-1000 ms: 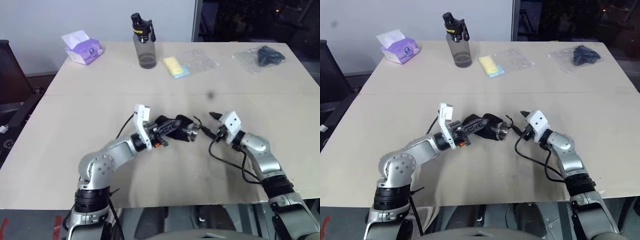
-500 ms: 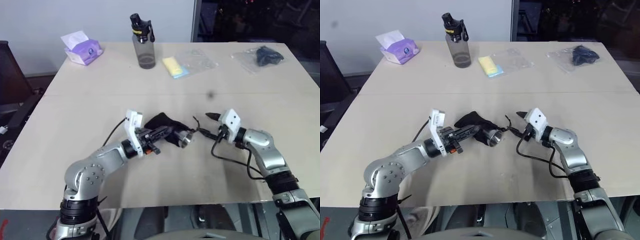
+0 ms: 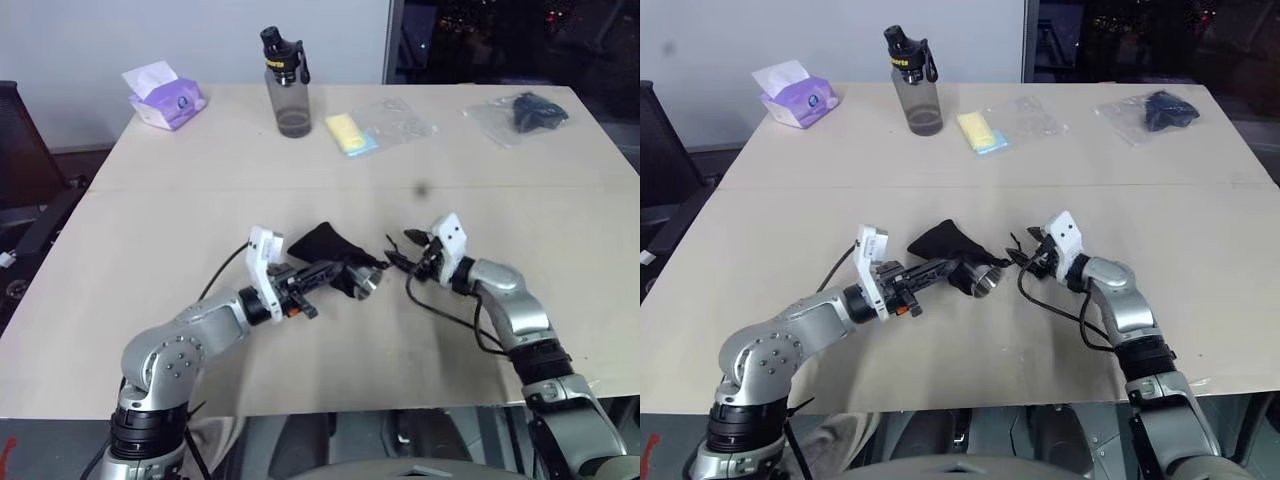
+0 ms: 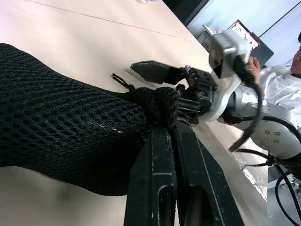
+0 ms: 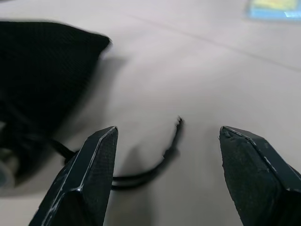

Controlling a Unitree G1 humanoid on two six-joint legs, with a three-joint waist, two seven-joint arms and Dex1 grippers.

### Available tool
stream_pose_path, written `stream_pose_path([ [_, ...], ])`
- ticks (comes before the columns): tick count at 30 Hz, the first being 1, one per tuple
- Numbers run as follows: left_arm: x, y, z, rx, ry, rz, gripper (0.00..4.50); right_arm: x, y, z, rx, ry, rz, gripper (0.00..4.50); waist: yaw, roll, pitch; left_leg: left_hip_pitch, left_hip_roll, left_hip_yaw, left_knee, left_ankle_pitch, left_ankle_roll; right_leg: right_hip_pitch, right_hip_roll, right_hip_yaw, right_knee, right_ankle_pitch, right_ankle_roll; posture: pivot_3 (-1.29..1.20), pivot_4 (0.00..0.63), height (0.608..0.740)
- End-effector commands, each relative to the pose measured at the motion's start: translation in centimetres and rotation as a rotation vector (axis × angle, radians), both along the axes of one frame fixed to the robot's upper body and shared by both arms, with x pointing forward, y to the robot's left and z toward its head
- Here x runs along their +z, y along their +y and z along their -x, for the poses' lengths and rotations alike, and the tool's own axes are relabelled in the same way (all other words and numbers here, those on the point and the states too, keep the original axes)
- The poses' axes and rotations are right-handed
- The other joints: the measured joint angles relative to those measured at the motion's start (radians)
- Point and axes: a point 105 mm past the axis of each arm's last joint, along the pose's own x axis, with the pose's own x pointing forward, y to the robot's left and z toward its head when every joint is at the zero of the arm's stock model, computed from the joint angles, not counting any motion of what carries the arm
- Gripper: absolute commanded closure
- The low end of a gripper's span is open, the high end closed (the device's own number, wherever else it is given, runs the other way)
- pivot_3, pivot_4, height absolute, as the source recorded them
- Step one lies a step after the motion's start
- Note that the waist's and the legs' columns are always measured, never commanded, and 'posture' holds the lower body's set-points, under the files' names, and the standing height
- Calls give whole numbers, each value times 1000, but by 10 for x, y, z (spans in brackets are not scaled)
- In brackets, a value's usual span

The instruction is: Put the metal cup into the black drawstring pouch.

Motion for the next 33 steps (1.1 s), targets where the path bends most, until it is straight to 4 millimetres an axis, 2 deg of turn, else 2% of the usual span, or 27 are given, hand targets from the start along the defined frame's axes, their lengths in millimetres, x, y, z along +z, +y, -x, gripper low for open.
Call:
stream_pose_path([
  [1,12,-4,5,-18,-56,11,4500,-19,0,7,-22,122,71,1578,0,0,-1,0,0,0,0,0,0,0,0,0,0,0,0,0,150,740],
  [2,12,-4,4,-17,-56,9,4500,-20,1,9,-25,138,75,1858,0,-1,-1,0,0,0,0,0,0,0,0,0,0,0,0,0,150,740],
  [4,12,-4,4,-15,-54,11,4500,-21,1,12,-22,155,91,2727,0,-1,-1,1,0,0,0,0,0,0,0,0,0,0,0,0,150,740],
  [5,12,-4,5,-14,-53,12,4500,-21,2,14,-21,166,95,2929,0,-1,-1,1,0,0,0,0,0,0,0,0,0,0,0,0,150,740],
  [6,11,-4,5,-14,-52,12,4500,-21,3,15,-20,174,97,3443,0,-1,-1,1,0,0,0,0,0,0,0,0,0,0,0,0,150,740],
  [9,11,-5,5,-10,-50,15,4500,-20,3,15,-11,122,177,4452,-1,-1,-1,1,0,0,0,0,0,0,0,0,0,0,0,0,150,740],
  [12,11,-5,4,-9,-50,17,4500,-16,2,11,-29,79,191,4452,-1,-1,-2,1,0,0,0,0,0,0,0,0,0,0,0,0,150,740],
  [14,11,-5,4,-8,-51,18,4500,-5,1,3,-75,31,152,4452,-1,-1,-2,1,0,0,0,0,0,0,0,0,0,-1,1,0,150,740],
  [15,11,-5,4,-8,-51,19,4500,4,2,-1,-90,-1,110,4452,-2,-1,-2,1,0,0,0,0,0,0,0,0,0,-1,1,0,150,740],
  [19,17,-7,0,3,-55,48,4500,71,0,-20,-192,-116,-321,4452,-2,0,0,1,0,0,0,0,0,0,1,0,0,0,1,0,150,740],
  [23,28,-6,-10,54,-74,93,4500,125,-6,-14,-150,-196,-628,4452,1,0,1,-1,0,-1,0,0,0,0,0,0,0,1,1,0,150,740],
  [25,35,-4,-16,88,-80,121,4500,144,-12,-10,-128,-228,-698,4452,3,0,1,-1,0,-2,-1,0,0,0,0,-1,0,2,4,0,150,740],
  [28,47,-1,-26,134,-100,164,4500,165,-16,-4,-89,-258,-746,4452,1,0,1,-2,0,-3,-1,0,0,-1,0,-3,-1,2,4,0,150,740],
  [33,59,-1,-35,182,-122,203,4500,189,-10,7,-21,-278,-768,4452,-3,1,1,-1,0,-2,-1,0,0,-1,0,-2,0,2,3,0,150,740],
])
